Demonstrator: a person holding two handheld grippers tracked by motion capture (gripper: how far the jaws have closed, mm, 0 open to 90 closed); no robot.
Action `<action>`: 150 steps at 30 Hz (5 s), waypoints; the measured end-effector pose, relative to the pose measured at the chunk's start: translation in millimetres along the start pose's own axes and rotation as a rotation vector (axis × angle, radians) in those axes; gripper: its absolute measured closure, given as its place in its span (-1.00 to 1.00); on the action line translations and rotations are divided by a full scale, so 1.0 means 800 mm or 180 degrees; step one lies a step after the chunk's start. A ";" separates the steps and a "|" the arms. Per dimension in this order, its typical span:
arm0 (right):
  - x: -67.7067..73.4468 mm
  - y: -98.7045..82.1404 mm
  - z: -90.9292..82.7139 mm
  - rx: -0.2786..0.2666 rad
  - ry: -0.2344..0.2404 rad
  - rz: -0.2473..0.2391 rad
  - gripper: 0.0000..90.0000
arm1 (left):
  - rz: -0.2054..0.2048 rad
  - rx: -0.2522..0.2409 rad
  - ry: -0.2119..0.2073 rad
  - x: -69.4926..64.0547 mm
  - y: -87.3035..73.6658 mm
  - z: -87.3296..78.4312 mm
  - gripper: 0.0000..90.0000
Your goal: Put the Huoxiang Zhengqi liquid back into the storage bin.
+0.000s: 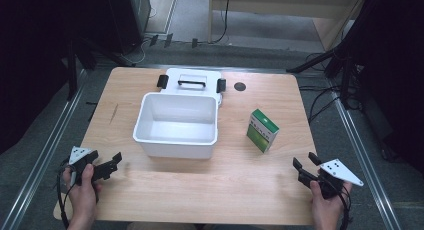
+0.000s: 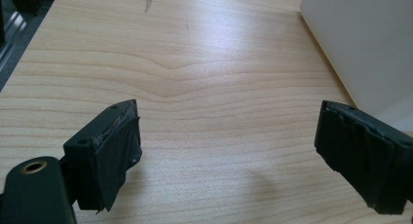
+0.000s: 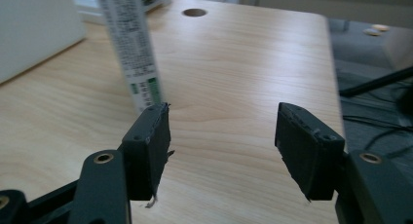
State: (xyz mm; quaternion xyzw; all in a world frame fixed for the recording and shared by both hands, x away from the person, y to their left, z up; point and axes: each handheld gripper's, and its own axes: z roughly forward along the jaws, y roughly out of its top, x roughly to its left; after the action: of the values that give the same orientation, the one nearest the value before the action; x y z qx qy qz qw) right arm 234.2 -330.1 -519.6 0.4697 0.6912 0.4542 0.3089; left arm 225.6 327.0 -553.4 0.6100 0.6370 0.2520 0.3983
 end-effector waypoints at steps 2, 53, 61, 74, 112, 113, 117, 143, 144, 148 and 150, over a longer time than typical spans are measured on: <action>-0.001 0.006 0.000 0.0082 0.0221 0.0022 -0.14 | 0.0009 -0.0009 0.0006 0.000 0.000 0.000 -0.77; 0.038 0.146 0.053 0.2804 0.0356 -0.0495 -0.24 | 0.0017 0.0000 -0.0005 -0.001 0.000 0.000 -0.77; 0.042 0.159 0.065 0.3093 0.0423 -0.0546 -0.29 | 0.0021 0.0001 -0.0004 -0.001 0.000 0.000 -0.77; 0.059 0.186 0.097 0.3370 0.0312 -0.0833 -0.41 | 0.0023 0.0002 -0.0007 -0.001 0.000 0.000 -0.77; 0.102 0.240 0.155 0.3153 0.0395 -0.1155 -0.36 | 0.0024 0.0004 -0.0010 -0.001 0.000 0.000 -0.77; 0.102 0.241 0.158 0.3155 0.0396 -0.1138 -0.35 | 0.0025 0.0004 -0.0010 -0.001 0.000 0.000 -0.77; 0.102 0.243 0.166 0.3152 0.0432 -0.1073 -0.28 | 0.0025 0.0006 -0.0009 -0.001 0.000 0.001 -0.77; 0.097 0.240 0.194 0.3264 0.0508 -0.0830 0.28 | 0.0013 0.0010 -0.0019 0.000 0.000 0.001 -0.77; 0.097 0.240 0.194 0.3264 0.0508 -0.0830 0.28 | 0.0013 0.0010 -0.0019 0.000 0.000 0.001 -0.77; 0.098 0.243 0.189 0.3227 0.0533 -0.0971 0.41 | 0.0018 0.0010 -0.0016 0.000 0.000 0.000 -0.77; 0.099 0.243 0.188 0.3239 0.0536 -0.1004 0.41 | 0.0017 0.0010 -0.0015 0.000 0.000 0.000 -0.77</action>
State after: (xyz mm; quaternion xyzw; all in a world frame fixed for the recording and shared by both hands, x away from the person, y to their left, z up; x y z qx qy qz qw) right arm 405.2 -177.0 -400.6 0.4125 0.9084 0.0461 0.0503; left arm 226.0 326.8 -553.3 0.6129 0.6348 0.2506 0.3981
